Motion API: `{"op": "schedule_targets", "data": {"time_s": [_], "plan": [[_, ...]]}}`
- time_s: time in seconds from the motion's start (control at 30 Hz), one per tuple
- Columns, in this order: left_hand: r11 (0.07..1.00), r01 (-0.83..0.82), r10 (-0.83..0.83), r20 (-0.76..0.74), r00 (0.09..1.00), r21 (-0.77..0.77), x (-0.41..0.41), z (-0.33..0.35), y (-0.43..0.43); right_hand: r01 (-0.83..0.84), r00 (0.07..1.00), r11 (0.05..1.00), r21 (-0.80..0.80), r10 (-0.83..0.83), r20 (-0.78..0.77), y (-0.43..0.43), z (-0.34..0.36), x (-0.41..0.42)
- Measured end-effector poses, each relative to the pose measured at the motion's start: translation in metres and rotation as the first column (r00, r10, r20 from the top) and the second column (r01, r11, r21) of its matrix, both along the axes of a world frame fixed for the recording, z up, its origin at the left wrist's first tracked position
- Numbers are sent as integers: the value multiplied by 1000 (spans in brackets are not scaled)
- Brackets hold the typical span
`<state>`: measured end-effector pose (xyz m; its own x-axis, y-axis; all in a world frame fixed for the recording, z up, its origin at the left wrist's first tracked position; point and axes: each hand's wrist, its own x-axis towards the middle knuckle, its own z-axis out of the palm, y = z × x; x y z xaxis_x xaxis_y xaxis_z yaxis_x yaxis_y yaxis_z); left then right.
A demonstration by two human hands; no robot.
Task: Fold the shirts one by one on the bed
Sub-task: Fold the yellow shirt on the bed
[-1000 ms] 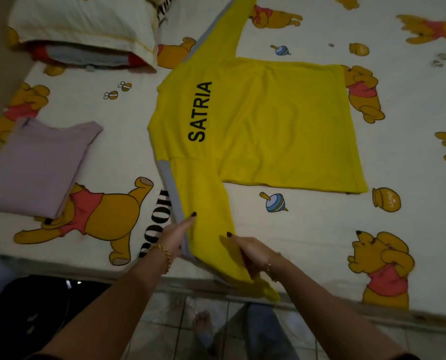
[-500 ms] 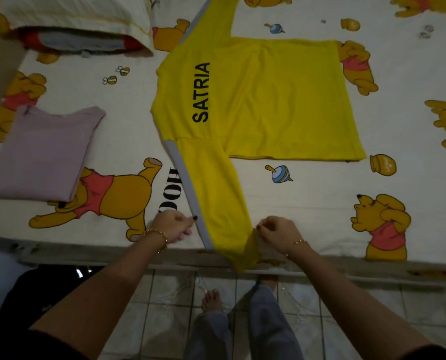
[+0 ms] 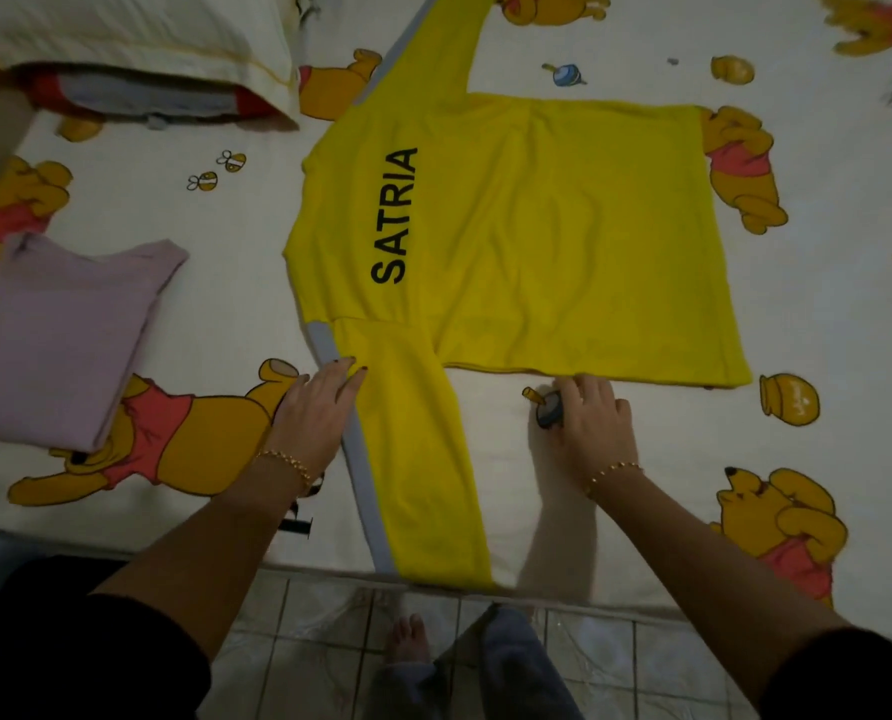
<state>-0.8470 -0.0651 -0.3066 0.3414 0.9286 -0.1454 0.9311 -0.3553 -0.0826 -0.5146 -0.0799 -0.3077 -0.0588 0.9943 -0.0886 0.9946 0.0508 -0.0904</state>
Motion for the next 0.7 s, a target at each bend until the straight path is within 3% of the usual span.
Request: {"op": "schedule_targets", "data": {"time_s": [0.23,0.57,0.7], "plan": [[990,76,-77,7,997,123,4,-11,43,-42,992,990,138,25,121,46,-14,21],[963,263,-258,83,963,-55,-12,-30,86,169,966,982,80,-181,187,69,-19,19],[953,298,-290,113,950,-54,-23,-26,90,282,927,955,98,-297,228,79,-13,34]]}}
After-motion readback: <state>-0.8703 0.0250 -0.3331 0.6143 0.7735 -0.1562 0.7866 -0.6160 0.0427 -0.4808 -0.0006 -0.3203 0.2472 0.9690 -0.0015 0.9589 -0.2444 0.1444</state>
